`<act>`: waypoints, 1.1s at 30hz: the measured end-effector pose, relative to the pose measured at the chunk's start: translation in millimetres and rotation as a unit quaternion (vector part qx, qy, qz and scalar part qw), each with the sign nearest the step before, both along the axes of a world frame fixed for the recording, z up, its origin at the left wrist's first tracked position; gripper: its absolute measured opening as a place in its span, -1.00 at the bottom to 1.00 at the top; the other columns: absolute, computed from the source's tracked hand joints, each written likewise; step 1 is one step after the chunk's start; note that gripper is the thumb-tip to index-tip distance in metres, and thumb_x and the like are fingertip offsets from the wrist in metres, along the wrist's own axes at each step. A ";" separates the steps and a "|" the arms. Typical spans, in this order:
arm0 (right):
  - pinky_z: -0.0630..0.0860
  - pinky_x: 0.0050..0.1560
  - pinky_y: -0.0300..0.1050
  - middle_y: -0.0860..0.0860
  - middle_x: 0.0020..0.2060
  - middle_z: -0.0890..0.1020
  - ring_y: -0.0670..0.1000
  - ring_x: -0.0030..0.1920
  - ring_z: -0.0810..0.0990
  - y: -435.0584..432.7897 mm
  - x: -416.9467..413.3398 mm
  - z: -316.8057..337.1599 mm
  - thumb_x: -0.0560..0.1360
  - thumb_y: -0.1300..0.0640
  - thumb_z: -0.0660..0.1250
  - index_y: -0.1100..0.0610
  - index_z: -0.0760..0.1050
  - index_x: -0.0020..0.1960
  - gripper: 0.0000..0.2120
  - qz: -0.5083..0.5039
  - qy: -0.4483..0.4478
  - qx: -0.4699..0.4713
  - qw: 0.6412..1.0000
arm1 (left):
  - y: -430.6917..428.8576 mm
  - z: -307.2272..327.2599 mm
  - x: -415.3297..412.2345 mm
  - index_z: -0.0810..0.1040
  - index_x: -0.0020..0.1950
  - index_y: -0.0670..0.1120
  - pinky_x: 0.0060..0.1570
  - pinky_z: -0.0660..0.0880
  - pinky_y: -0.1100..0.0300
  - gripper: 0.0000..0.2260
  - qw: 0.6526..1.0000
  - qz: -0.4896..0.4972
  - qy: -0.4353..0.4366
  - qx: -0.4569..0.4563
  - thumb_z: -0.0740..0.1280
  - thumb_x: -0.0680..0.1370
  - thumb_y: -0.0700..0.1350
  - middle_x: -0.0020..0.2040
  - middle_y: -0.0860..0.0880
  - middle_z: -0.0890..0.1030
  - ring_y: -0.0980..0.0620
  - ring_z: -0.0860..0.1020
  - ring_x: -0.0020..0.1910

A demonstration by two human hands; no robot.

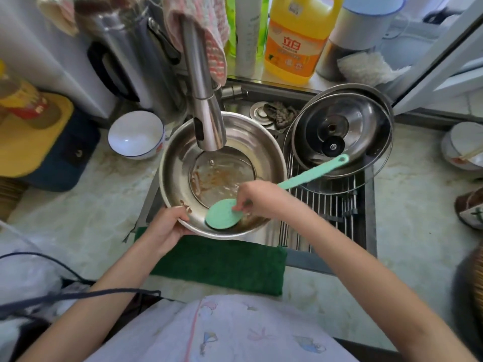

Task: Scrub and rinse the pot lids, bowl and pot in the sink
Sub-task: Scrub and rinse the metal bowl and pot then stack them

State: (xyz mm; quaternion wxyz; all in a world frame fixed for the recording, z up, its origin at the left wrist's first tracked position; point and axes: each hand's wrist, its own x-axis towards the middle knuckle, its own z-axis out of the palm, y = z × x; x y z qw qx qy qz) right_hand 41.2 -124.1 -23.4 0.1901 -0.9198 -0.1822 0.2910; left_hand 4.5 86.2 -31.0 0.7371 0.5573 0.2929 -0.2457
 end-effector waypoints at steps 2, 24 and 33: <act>0.55 -0.18 0.02 -0.01 -0.14 0.58 0.08 -0.20 0.59 20.3 -7.0 -7.5 0.54 0.02 0.34 0.08 0.64 -0.05 -0.84 -0.015 -0.054 0.045 0.997 | -1.5 0.5 1.4 0.41 0.16 -0.27 -0.50 0.58 0.10 -0.62 0.999 -0.026 -0.015 0.020 0.02 0.44 -0.51 -0.11 -0.19 0.58 -0.10 0.57 -0.26; 0.33 -0.24 -0.08 0.07 0.01 0.50 0.17 -0.08 0.57 42.0 -6.7 19.8 0.55 0.21 0.23 0.09 0.54 0.14 -0.79 -0.007 -0.154 -0.031 0.988 | -19.8 -0.9 -2.6 0.50 0.07 -0.22 -0.30 0.63 0.05 -0.60 0.992 0.013 0.032 -0.118 -0.03 0.44 -0.47 -0.16 -0.14 0.66 -0.07 0.64 -0.20; 0.37 -0.23 -0.07 0.06 0.00 0.53 0.18 -0.09 0.58 39.3 -12.9 28.5 0.52 0.21 0.24 0.08 0.52 0.14 -0.79 -0.019 -0.141 -0.046 0.989 | -18.2 -5.0 -7.1 0.47 0.13 -0.24 -0.32 0.63 0.05 -0.59 0.992 0.005 0.052 -0.116 -0.02 0.43 -0.48 -0.02 -0.18 0.61 -0.15 0.57 -0.05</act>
